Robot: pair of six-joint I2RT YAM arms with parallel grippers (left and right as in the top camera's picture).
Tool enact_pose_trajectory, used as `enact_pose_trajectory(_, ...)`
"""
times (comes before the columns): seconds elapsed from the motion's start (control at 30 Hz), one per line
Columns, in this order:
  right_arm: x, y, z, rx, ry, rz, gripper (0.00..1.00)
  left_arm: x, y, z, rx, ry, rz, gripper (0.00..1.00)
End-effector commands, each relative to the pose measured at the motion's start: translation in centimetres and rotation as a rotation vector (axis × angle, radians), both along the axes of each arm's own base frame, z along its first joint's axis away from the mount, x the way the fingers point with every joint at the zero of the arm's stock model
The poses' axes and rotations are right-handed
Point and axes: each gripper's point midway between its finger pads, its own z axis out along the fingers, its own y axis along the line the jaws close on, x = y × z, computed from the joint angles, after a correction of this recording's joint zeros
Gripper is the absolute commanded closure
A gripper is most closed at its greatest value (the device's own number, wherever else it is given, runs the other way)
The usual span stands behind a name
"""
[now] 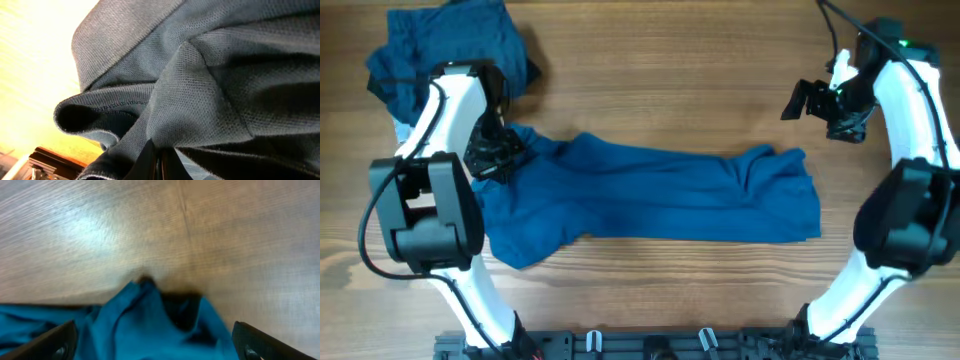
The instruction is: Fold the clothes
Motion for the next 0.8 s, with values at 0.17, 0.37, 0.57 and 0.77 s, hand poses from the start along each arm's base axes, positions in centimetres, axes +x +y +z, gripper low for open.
enact_pose_trajectory(0.17,1.1,3.4,-3.2,0.206,-0.048,0.223,0.01,-0.3,1.4,-0.5,0.038,0.018,0.030,0.96)
enact_pose_trajectory(0.37,0.4,4.1,-3.0,0.246,-0.026,0.231,0.03,-0.3,1.4,-0.5,0.037,0.018,0.030,0.96)
enact_pose_trajectory(0.57,-1.8,4.6,-2.8,0.282,0.077,0.196,0.02,-0.3,1.4,-0.5,0.037,0.018,0.030,0.96)
enact_pose_trajectory(0.77,-3.4,5.0,-2.5,0.304,0.147,0.186,0.02,-0.2,1.4,-0.5,0.038,0.011,0.030,0.95)
